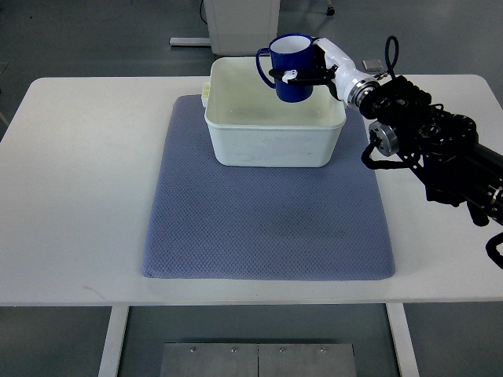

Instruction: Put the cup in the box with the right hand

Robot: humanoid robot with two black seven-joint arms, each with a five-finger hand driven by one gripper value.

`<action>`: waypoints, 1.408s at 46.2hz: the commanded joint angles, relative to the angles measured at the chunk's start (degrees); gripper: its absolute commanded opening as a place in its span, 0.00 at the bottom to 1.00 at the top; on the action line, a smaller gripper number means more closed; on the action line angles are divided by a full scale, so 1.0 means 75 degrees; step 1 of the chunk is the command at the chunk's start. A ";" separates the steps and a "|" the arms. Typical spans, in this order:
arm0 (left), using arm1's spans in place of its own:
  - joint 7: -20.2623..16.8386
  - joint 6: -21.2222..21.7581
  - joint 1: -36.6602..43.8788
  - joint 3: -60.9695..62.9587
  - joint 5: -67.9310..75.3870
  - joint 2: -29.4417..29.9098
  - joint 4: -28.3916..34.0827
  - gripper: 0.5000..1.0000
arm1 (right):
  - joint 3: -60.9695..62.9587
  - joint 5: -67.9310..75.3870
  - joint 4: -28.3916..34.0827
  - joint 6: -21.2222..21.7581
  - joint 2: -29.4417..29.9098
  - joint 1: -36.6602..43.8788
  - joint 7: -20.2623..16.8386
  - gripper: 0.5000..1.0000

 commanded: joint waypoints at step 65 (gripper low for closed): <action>-0.0001 0.0000 0.0000 -0.0009 0.0000 0.0000 0.0001 1.00 | 0.0046 0.0001 0.0075 -0.0012 0.0001 0.0011 0.0024 0.99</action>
